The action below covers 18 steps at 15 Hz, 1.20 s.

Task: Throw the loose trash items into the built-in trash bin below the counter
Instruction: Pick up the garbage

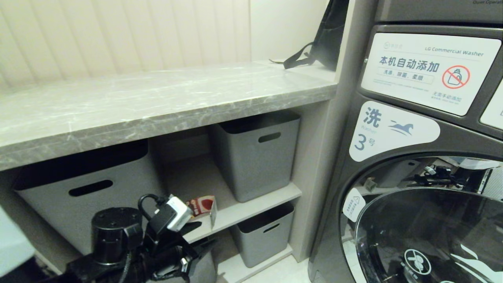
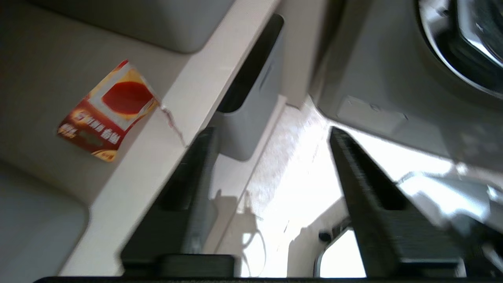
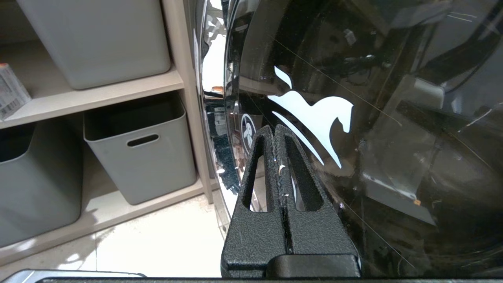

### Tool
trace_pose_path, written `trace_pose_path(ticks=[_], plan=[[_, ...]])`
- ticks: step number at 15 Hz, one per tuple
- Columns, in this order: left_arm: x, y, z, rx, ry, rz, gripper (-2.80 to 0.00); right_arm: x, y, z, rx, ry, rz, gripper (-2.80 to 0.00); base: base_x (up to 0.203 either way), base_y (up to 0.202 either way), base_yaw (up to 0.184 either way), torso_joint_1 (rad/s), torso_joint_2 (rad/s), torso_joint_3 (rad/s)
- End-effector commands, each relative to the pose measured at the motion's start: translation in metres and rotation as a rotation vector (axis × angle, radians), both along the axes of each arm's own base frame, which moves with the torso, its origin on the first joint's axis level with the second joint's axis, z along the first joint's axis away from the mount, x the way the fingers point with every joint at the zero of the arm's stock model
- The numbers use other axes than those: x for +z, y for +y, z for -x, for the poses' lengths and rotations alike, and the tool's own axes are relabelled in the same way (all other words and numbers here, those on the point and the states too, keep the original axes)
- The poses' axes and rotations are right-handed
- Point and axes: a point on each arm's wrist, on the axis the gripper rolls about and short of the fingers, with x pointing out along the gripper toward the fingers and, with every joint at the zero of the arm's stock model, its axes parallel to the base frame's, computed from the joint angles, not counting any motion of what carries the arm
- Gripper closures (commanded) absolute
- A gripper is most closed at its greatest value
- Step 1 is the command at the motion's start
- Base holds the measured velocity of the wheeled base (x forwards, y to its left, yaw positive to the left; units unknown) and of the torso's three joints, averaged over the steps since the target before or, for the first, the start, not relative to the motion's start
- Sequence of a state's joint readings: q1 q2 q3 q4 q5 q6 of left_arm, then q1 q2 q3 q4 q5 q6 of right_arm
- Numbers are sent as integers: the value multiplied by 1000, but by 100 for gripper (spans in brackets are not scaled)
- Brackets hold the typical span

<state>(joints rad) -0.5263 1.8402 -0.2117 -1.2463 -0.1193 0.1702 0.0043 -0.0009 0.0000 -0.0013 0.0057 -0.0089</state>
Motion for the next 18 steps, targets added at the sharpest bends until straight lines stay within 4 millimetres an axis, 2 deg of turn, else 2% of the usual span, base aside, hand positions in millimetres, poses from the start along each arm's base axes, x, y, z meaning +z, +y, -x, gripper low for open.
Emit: trace_pose_path(ticks=[1, 7, 11, 15, 18], plan=[[-22, -21, -3, 49, 9, -21, -280, 0, 0, 0, 1, -1, 0, 0, 0, 0, 0, 0, 0, 0], [-36, -23, -13, 264, -60, -53, -280, 0, 0, 0, 1, -1, 0, 0, 0, 0, 0, 0, 0, 0], [-47, -27, -21, 274, -44, -71, -280, 0, 0, 0, 1, -1, 0, 0, 0, 0, 0, 0, 0, 0], [-67, -41, -53, 308, -61, -67, -280, 0, 0, 0, 1, -1, 0, 0, 0, 0, 0, 0, 0, 0], [-76, -37, -76, 358, -80, -62, -280, 0, 0, 0, 1, -1, 0, 0, 0, 0, 0, 0, 0, 0]])
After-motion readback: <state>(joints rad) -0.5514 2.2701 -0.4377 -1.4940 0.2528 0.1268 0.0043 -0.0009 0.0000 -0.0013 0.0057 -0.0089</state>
